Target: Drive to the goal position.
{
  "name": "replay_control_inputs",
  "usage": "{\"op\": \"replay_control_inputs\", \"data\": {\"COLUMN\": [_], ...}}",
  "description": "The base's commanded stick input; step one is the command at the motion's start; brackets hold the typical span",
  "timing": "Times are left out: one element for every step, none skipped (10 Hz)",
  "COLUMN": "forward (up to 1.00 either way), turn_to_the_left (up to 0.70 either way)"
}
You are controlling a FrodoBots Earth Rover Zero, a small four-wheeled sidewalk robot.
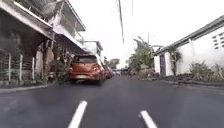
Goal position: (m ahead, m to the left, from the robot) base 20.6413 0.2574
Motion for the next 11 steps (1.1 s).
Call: {"op": "replay_control_inputs", "data": {"forward": [1.0, 1.0, 1.0, 1.0, 1.0, 1.0, 1.0, 1.0, 1.0, 1.0, 1.0], "turn_to_the_left": [-0.4, -0.4, -0.4, -0.4, -0.4, -0.4, -0.11, 0.0, 0.0, 0.0, 0.0]}}
